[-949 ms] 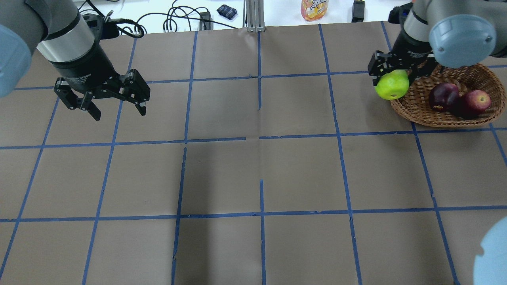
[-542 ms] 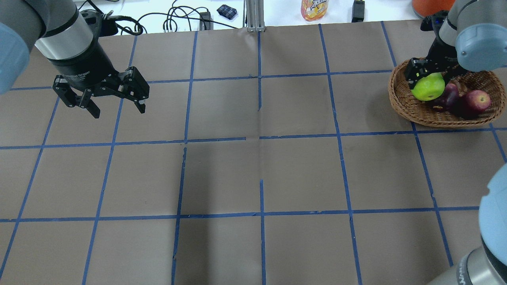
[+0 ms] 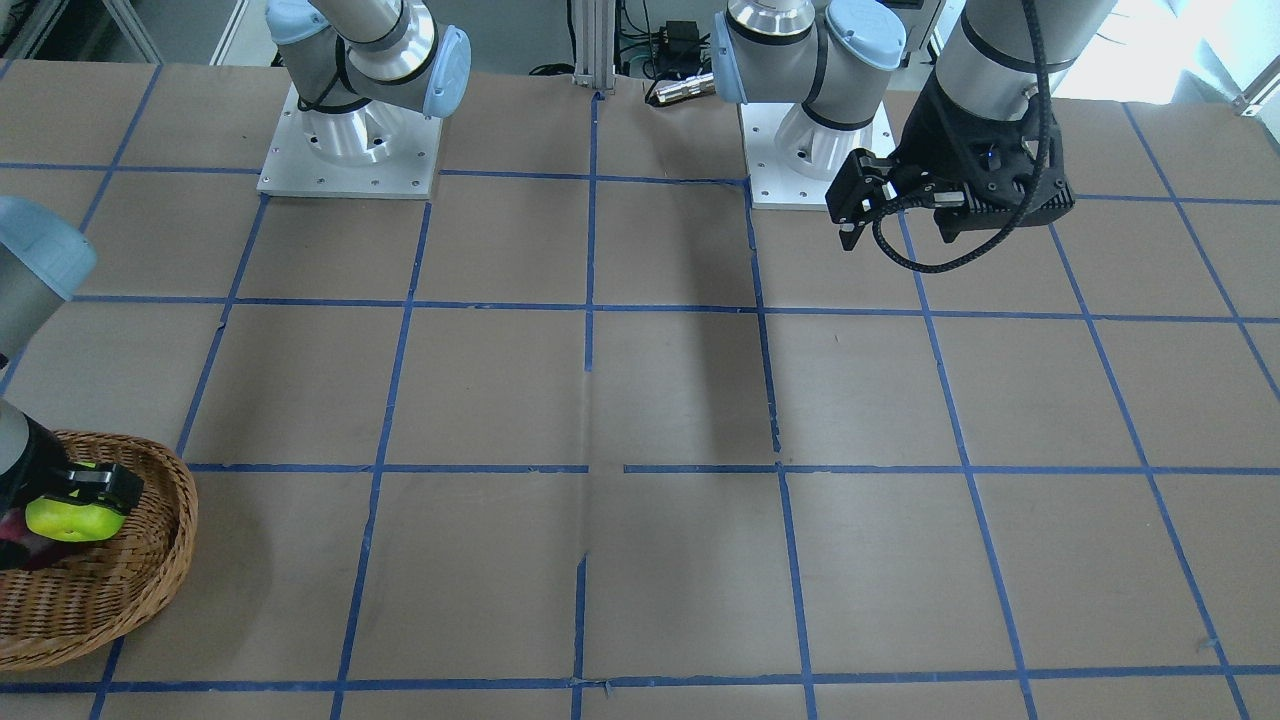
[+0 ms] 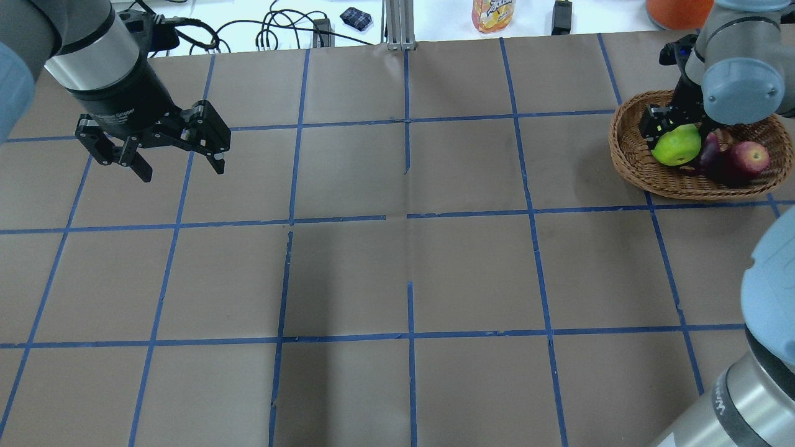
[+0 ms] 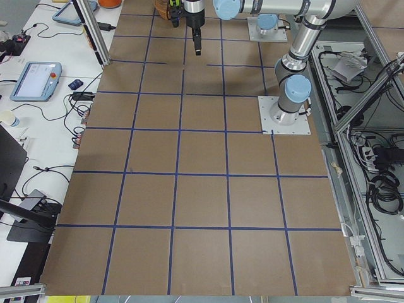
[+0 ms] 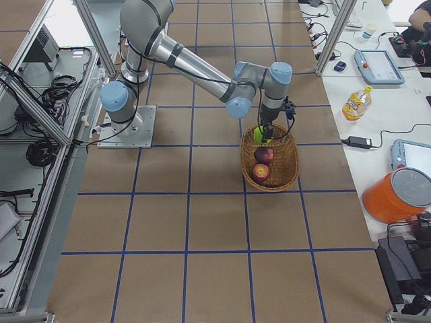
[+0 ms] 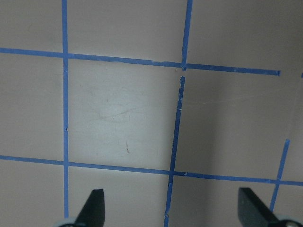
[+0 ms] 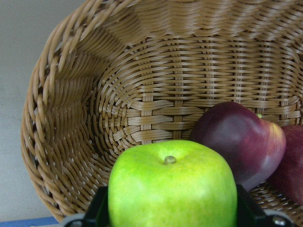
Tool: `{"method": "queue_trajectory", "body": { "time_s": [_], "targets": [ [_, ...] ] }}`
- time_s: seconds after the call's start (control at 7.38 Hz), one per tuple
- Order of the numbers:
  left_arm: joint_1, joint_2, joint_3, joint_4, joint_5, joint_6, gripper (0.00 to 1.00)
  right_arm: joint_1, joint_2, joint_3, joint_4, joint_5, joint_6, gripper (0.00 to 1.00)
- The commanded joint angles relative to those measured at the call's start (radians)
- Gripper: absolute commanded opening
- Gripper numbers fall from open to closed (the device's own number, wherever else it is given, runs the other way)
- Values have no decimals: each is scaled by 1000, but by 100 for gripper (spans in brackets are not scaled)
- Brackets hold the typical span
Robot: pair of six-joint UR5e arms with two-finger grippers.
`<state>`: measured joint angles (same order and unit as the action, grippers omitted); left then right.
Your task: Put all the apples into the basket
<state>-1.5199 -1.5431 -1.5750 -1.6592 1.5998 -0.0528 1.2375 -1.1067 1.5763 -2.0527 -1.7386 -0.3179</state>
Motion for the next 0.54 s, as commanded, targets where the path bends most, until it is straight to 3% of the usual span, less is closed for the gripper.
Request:
{"method": "queue_trajectory", "body": {
  "time_s": [0.0, 0.27, 0.41],
  "targets": [
    [1, 0, -5, 22, 0, -5, 100, 3, -4, 1, 6, 1, 7, 100],
    [4, 8, -3, 70, -1, -13, 100, 19, -40, -1, 25, 2, 7, 100],
    [3, 9, 1, 70, -1, -13, 100, 51, -97, -7, 90, 8, 8, 100]
  ]
}}
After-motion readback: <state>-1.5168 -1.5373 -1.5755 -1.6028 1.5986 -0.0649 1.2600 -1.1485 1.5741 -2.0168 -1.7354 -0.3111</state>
